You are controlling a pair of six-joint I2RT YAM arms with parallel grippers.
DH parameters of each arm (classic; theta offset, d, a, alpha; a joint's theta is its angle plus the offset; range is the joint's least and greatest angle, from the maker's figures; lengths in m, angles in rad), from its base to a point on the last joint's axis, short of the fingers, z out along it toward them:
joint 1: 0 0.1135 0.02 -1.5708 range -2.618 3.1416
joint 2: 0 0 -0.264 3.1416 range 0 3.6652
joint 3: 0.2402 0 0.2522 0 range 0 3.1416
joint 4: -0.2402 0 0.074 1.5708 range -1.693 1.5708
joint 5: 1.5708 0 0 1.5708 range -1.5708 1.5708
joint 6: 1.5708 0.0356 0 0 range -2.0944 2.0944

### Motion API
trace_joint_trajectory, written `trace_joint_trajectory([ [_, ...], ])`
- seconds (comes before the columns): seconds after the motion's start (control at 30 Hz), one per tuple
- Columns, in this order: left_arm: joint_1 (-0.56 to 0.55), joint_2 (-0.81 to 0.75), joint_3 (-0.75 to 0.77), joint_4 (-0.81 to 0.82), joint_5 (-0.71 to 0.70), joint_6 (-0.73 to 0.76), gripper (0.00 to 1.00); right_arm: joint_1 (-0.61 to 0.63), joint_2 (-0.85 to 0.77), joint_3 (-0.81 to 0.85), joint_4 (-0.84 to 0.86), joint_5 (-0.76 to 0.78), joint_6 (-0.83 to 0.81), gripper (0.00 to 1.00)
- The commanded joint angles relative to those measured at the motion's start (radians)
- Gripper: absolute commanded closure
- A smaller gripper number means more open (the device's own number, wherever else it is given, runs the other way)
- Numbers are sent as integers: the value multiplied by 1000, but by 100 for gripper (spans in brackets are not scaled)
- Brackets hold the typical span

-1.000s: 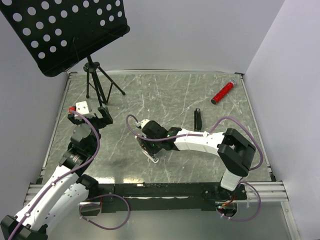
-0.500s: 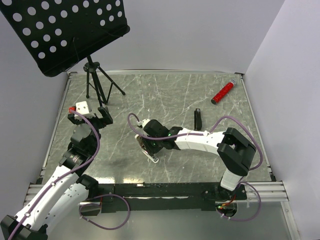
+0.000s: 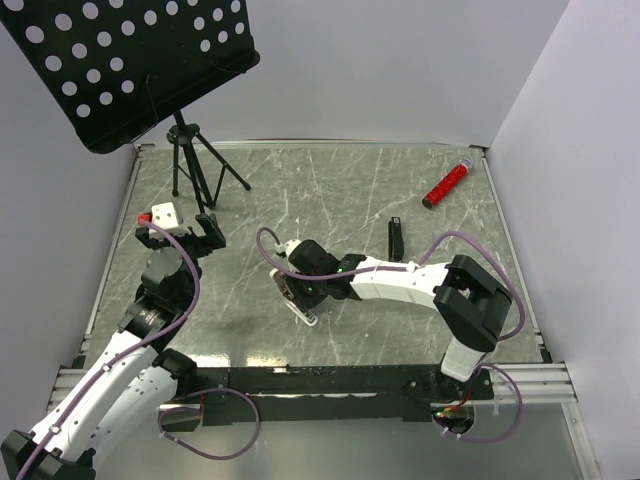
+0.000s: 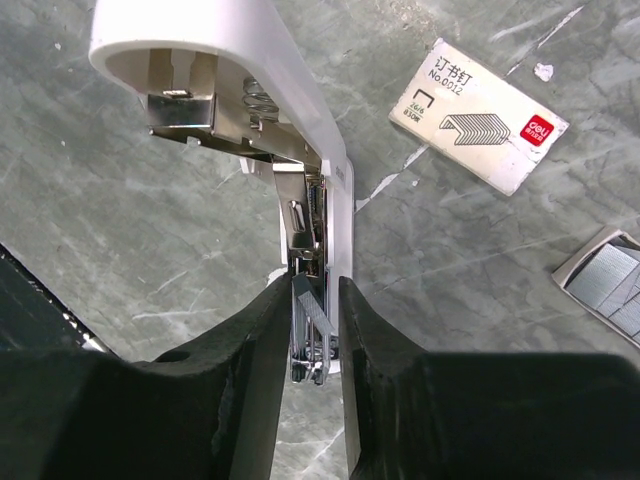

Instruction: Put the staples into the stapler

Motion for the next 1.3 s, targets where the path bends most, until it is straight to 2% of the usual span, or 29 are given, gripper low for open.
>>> trace_joint_trajectory([
  [0.0,3,-12,0,30,15,2,3,-5,-3,-9,30,-12,-4,71],
  [0.27,3,-12,2,29,13,2,3,-5,-4,-10,32,-21,-9,75],
  [0.47,3,-13,0,29,12,1,3,-5,-27,-3,33,-44,-3,82],
  [0.97,3,-9,0,30,20,-3,3,-30,-110,22,71,-121,31,85],
  [1.13,3,-6,0,29,20,-3,3,-76,-156,-32,119,-141,79,85],
  [1.27,3,-6,0,30,18,-3,3,-125,-207,-136,165,-158,118,85],
])
